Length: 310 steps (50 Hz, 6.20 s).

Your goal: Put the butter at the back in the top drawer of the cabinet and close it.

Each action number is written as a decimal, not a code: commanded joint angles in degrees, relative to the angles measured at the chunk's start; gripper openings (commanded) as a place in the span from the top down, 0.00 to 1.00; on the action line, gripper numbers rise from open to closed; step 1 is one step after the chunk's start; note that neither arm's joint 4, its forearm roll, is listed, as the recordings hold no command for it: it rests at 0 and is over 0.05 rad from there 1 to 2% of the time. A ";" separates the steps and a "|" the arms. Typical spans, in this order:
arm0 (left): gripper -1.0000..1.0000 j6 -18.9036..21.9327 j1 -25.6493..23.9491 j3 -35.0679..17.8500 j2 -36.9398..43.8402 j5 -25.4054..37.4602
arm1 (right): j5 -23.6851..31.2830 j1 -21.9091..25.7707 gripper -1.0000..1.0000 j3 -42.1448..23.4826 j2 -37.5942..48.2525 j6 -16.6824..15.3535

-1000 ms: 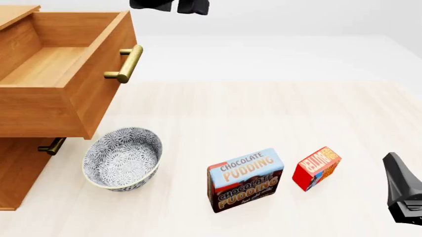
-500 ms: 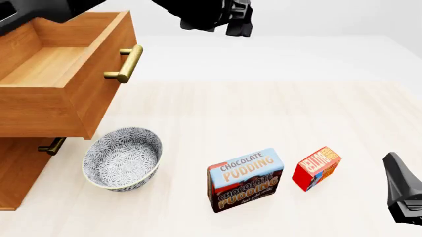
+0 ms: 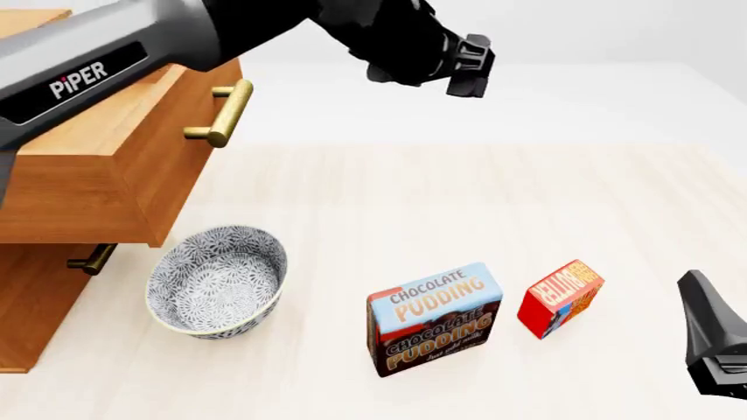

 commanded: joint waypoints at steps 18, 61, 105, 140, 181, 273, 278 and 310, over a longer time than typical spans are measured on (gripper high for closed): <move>0.00 -0.69 -2.22 -2.05 3.29 -0.42 | 0.00 0.00 0.00 0.00 0.00 0.00; 0.00 -2.48 -6.65 -5.27 10.17 -0.26 | 0.00 0.00 0.00 0.00 0.00 0.00; 0.00 -4.46 -12.15 -7.55 17.06 0.62 | 0.00 0.00 0.00 0.00 0.00 0.00; 0.00 -5.05 -14.46 -9.62 20.95 1.25 | 0.00 0.00 0.00 0.00 0.00 0.00; 0.00 -4.90 -16.16 -16.40 27.73 3.42 | 0.00 0.00 0.00 0.00 0.00 0.00; 0.00 -7.37 -16.94 -16.11 32.48 0.89 | 0.00 0.00 0.00 0.00 0.00 0.00; 0.00 -7.61 -17.07 -15.92 32.61 0.66 | 0.00 0.00 0.00 0.00 0.00 0.00; 0.00 -8.40 -17.41 -15.34 33.52 -0.31 | 0.00 0.00 0.00 0.00 0.00 0.00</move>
